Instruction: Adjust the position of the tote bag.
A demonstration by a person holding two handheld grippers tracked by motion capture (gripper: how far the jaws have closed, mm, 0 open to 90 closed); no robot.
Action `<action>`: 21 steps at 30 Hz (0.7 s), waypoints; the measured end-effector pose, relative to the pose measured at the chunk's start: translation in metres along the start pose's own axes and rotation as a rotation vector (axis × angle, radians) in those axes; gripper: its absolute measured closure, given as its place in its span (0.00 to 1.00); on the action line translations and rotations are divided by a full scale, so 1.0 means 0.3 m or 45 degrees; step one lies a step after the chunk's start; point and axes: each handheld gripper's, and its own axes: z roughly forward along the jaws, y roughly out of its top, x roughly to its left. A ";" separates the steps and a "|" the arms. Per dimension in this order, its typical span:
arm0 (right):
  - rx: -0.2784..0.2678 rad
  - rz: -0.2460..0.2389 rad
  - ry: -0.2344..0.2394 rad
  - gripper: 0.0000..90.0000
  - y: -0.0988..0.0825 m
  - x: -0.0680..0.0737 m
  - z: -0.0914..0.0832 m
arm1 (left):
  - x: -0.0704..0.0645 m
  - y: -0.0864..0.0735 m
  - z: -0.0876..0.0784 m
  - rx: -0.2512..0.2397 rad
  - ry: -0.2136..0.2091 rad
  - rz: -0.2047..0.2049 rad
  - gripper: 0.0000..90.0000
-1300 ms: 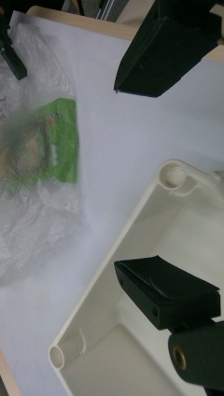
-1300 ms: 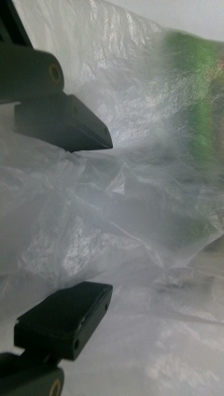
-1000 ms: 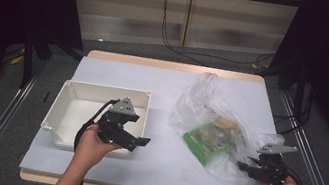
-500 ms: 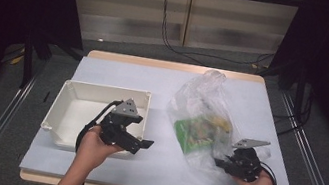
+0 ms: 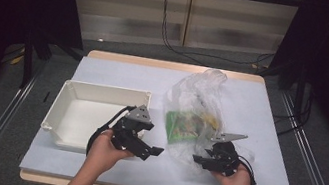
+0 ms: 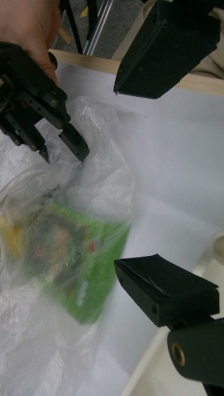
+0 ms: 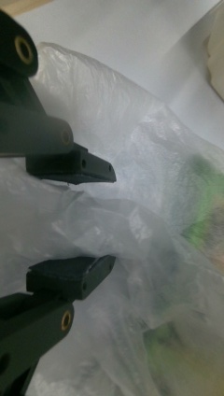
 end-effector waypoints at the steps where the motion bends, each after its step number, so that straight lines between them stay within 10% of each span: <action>1: -0.011 -0.003 -0.013 0.58 0.003 -0.003 -0.013 | -0.002 0.002 0.004 0.005 -0.005 0.006 0.16; 12: -0.122 -0.014 -0.088 0.45 0.063 -0.069 -0.177 | -0.024 0.020 0.060 0.019 -0.074 0.003 0.16; 21: -0.128 0.047 -0.247 0.37 0.023 -0.255 -0.176 | -0.040 0.027 0.113 0.052 -0.118 0.035 0.16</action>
